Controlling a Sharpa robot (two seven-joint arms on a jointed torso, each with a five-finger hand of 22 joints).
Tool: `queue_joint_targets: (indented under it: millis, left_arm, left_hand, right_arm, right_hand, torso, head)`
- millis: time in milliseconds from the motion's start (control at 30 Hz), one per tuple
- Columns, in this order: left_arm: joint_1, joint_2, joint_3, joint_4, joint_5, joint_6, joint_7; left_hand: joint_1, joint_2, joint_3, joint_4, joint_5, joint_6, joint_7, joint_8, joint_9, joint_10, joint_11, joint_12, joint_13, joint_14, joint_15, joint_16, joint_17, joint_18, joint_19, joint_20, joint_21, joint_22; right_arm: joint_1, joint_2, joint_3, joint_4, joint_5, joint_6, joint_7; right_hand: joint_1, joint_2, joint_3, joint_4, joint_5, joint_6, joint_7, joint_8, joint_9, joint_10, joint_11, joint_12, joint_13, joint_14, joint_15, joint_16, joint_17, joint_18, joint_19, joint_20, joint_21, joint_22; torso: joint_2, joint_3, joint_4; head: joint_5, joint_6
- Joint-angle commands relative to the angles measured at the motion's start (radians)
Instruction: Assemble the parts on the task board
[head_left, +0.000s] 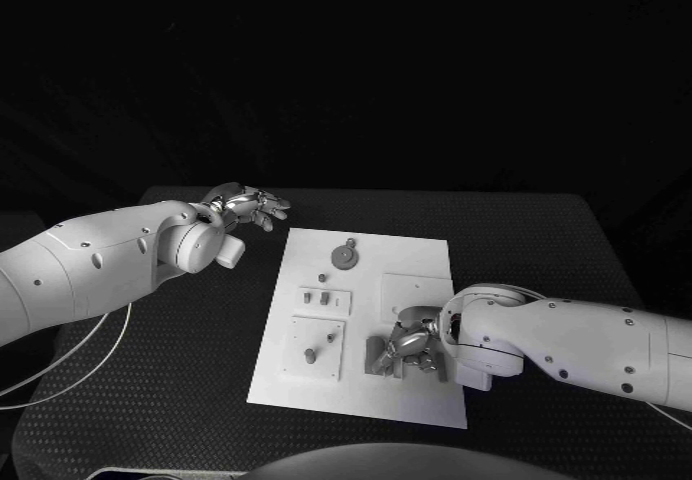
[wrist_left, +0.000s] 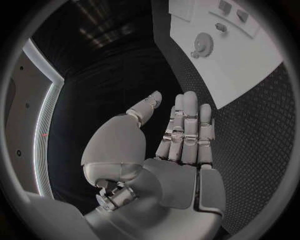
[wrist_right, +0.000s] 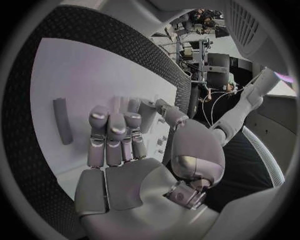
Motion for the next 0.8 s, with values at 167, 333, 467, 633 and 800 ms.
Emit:
queue_joint_targets:
  millis: [167, 333, 467, 633, 800]
  left_arm:
    - [0.001, 0.0, 0.001, 0.003, -0.005, 0.015, 0.001]
    - [0.001, 0.0, 0.001, 0.003, -0.006, 0.015, 0.0]
    - [0.001, 0.0, 0.0, 0.003, -0.006, 0.015, 0.0]
    - [0.001, 0.0, 0.0, 0.003, -0.007, 0.015, -0.001]
    - [0.001, -0.001, 0.0, 0.003, -0.008, 0.015, -0.001]
  left_hand:
    - [-0.011, 0.0, -0.002, 0.006, -0.005, -0.002, 0.005, 0.007, -0.002, -0.01, 0.001, 0.005, 0.002, 0.0, -0.008, -0.004, 0.002, 0.003, -0.007, -0.061, 0.005, -0.002]
    - [-0.01, 0.0, -0.002, 0.006, -0.005, -0.002, 0.005, 0.007, -0.002, -0.01, 0.001, 0.005, 0.002, 0.0, -0.008, -0.005, 0.002, 0.003, -0.007, -0.061, 0.005, -0.002]
    - [-0.01, 0.0, -0.002, 0.006, -0.005, -0.002, 0.005, 0.007, -0.002, -0.01, 0.001, 0.006, 0.002, 0.0, -0.008, -0.005, 0.002, 0.003, -0.007, -0.061, 0.005, -0.002]
    - [-0.01, 0.0, -0.002, 0.006, -0.004, -0.002, 0.005, 0.007, -0.002, -0.01, 0.001, 0.006, 0.002, -0.001, -0.008, -0.005, 0.002, 0.003, -0.008, -0.061, 0.005, -0.002]
    - [-0.009, 0.0, -0.001, 0.006, -0.004, -0.002, 0.005, 0.007, -0.002, -0.01, 0.001, 0.006, 0.002, -0.001, -0.008, -0.005, 0.002, 0.003, -0.008, -0.061, 0.006, -0.002]
  right_arm:
    - [0.0, -0.001, 0.001, -0.01, 0.013, 0.018, 0.003]
    - [0.0, 0.0, 0.001, -0.007, 0.013, 0.016, 0.006]
    - [0.0, -0.001, 0.001, -0.007, 0.013, 0.008, 0.008]
    - [0.0, -0.002, 0.001, -0.005, 0.013, 0.007, 0.017]
    - [0.0, -0.004, 0.001, -0.001, 0.013, 0.017, 0.023]
  right_hand:
    - [-0.005, 0.03, 0.056, -0.021, 0.005, 0.006, 0.007, 0.005, -0.002, 0.004, 0.006, -0.001, 0.003, 0.008, 0.006, -0.005, 0.005, 0.045, 0.0, 0.011, 0.016, 0.006]
    - [-0.016, 0.017, 0.061, -0.042, 0.01, 0.007, 0.008, 0.005, -0.005, 0.005, 0.007, -0.001, 0.004, 0.01, 0.007, -0.007, 0.007, 0.045, 0.0, 0.015, 0.02, 0.007]
    - [-0.039, -0.006, 0.042, -0.049, 0.006, 0.008, 0.009, 0.005, -0.007, 0.006, 0.008, -0.001, 0.004, 0.012, 0.008, -0.008, 0.008, 0.045, 0.002, 0.017, 0.023, 0.006]
    - [-0.065, -0.052, 0.004, -0.043, 0.001, 0.007, 0.008, 0.007, -0.007, 0.006, 0.007, -0.001, 0.004, 0.013, 0.007, -0.01, 0.009, 0.045, 0.005, 0.018, 0.025, 0.003]
    - [-0.056, -0.093, -0.035, -0.05, 0.002, 0.004, 0.007, 0.009, -0.004, 0.006, 0.006, -0.001, 0.005, 0.013, 0.005, -0.011, 0.011, 0.045, 0.006, 0.013, 0.025, -0.001]
  torso:
    - [0.0, -0.0002, -0.0001]
    - [0.0, 0.0002, 0.0005]
    - [0.0, -0.0001, -0.0002]
    - [0.0, -0.0003, 0.0001]
    - [0.0, -0.0003, 0.0002]
  head:
    - [-0.003, -0.001]
    - [-0.003, 0.0]
    - [-0.003, 0.001]
    - [-0.003, 0.0]
    - [-0.003, 0.001]
